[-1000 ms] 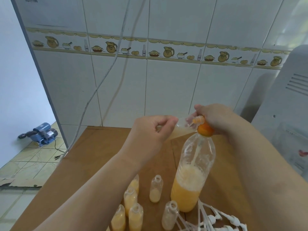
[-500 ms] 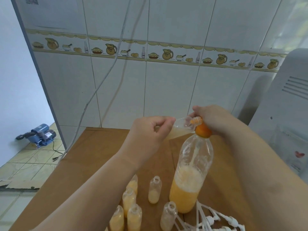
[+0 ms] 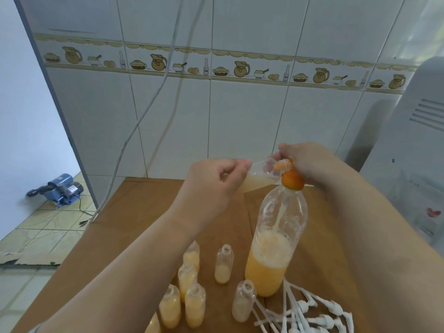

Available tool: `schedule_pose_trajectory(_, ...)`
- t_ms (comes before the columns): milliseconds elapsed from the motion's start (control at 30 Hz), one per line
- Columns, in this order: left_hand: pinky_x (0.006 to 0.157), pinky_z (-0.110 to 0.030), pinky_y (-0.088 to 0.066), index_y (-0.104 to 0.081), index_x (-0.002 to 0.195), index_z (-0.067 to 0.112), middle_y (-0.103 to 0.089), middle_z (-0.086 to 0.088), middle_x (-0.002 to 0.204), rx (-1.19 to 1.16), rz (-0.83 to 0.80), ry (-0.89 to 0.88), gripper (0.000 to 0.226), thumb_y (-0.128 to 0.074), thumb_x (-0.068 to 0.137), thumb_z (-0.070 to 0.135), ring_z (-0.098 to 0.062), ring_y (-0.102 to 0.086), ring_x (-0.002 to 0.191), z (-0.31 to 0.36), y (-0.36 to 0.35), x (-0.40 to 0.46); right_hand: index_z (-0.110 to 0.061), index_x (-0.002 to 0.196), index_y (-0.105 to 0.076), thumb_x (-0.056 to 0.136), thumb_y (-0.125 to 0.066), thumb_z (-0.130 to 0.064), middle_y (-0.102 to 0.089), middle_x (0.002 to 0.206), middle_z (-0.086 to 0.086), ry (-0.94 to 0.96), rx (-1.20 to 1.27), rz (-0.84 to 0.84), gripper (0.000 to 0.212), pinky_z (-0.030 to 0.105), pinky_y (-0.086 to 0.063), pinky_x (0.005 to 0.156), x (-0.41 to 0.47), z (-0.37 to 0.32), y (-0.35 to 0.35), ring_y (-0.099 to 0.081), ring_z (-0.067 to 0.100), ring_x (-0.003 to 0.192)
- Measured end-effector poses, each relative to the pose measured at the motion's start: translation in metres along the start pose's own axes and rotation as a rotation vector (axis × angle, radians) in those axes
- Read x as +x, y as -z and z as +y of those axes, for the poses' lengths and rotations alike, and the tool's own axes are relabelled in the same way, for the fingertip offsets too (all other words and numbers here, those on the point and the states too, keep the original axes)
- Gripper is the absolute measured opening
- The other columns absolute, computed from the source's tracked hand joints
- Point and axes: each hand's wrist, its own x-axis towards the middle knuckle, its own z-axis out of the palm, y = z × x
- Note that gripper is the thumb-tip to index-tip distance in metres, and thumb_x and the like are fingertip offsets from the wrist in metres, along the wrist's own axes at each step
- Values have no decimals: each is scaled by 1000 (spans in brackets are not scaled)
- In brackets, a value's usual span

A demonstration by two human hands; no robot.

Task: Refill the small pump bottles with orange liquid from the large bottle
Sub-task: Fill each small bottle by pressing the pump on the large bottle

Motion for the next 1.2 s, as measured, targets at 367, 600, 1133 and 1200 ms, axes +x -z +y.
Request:
schedule_pose_trajectory(367,48,-12,-40,-72,92,20,-61,10,52,-11,-12,12,28,-50,94,37,3,-49,46,-1,-2,1,-19,78,-64,102,-34,-29,-62,68,-9,6,161,36,39,13,-40,48,7,6,2,-54,4,56)
schedule_pose_trajectory(600,48,-24,-46,-70,87,33,-66,-1,61,-12,-9,-8,22,-50,93,39,-7,-54,51,9,4,2,-6,104,-60,100,-40,-15,-64,113,13,37,179,91,22,13,-44,54,10,0,5,-55,11,66)
schedule_pose_trajectory(1133,46,-28,-45,-69,86,36,-61,3,56,16,-11,-44,22,-49,93,40,-11,-51,48,9,4,3,-5,91,-59,98,-43,-19,-65,83,7,42,160,117,22,14,-45,46,18,1,8,-55,9,60)
schedule_pose_trajectory(1200,45,-32,-44,-68,85,38,-61,-8,58,17,-12,-38,21,-49,94,39,-21,-51,49,6,1,3,-4,101,-60,97,-44,-19,-65,102,14,27,-7,97,21,19,-47,61,19,3,5,-56,16,72)
